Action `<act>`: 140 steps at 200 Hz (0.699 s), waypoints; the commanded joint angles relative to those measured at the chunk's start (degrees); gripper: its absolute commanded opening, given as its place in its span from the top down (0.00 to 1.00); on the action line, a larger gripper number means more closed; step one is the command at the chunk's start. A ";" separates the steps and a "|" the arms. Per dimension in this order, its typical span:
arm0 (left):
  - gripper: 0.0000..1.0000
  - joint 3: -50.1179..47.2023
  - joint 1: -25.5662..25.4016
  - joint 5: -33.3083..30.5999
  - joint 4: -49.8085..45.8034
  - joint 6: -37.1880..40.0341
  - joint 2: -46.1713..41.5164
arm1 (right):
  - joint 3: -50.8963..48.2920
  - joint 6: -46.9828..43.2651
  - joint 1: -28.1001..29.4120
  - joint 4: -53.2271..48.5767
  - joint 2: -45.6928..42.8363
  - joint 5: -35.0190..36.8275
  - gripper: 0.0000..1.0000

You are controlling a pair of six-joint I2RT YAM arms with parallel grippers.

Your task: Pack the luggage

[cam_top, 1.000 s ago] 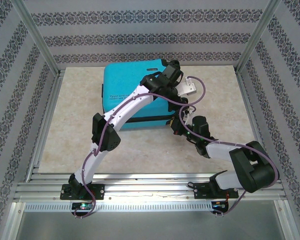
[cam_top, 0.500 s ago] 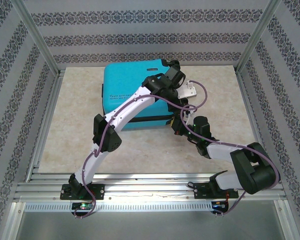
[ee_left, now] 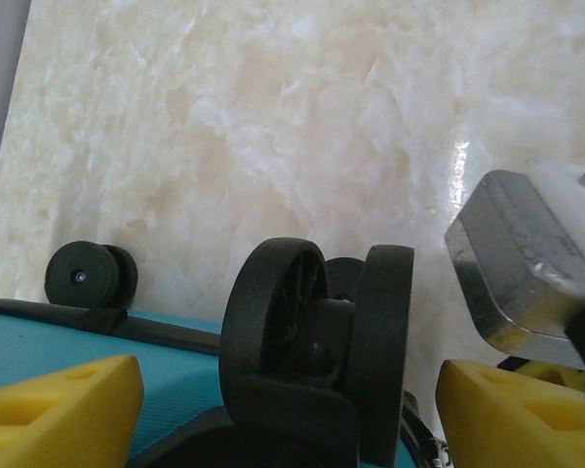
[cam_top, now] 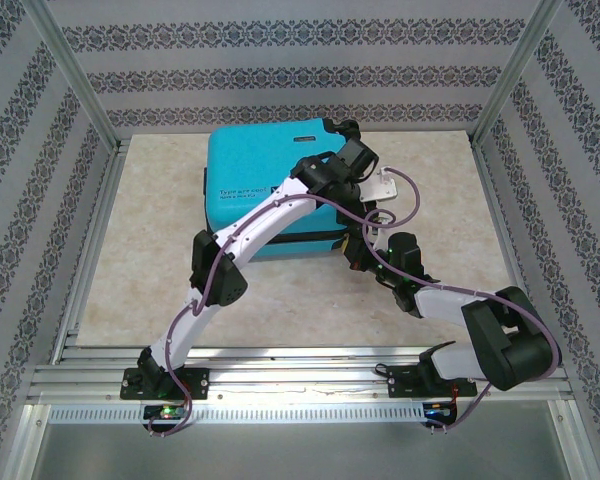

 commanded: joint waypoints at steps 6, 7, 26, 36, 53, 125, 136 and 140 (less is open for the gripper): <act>0.22 0.65 -1.14 -4.79 0.81 3.09 3.60 | -1.20 -1.04 -0.58 -0.15 -2.03 -1.16 1.00; 0.22 0.65 -1.15 -4.93 0.80 3.14 3.60 | -1.20 -1.08 -0.57 -0.17 -2.04 -1.17 1.00; 0.21 0.91 -1.58 -6.91 0.72 4.53 4.02 | -0.96 -1.28 -0.57 -0.22 -1.84 -1.32 1.00; 0.21 1.11 -1.68 -7.64 0.86 4.82 4.34 | -0.95 -1.30 -0.61 -0.04 -1.56 -1.43 1.00; 0.21 1.85 -1.77 -8.06 0.45 4.71 4.90 | -0.82 -1.30 -0.71 0.33 -1.27 -1.36 1.00; 0.65 2.05 -1.92 -6.31 -1.70 5.08 5.03 | -0.48 -2.09 -1.01 -0.20 -1.01 -1.22 1.00; 0.71 2.05 -1.84 -6.43 -1.67 5.21 4.89 | -0.43 -2.29 -1.25 -0.25 -0.90 -0.96 1.00; 0.73 2.05 -1.87 -6.44 -1.72 5.14 4.76 | -0.40 -2.38 -1.28 -0.22 -0.90 -0.89 1.00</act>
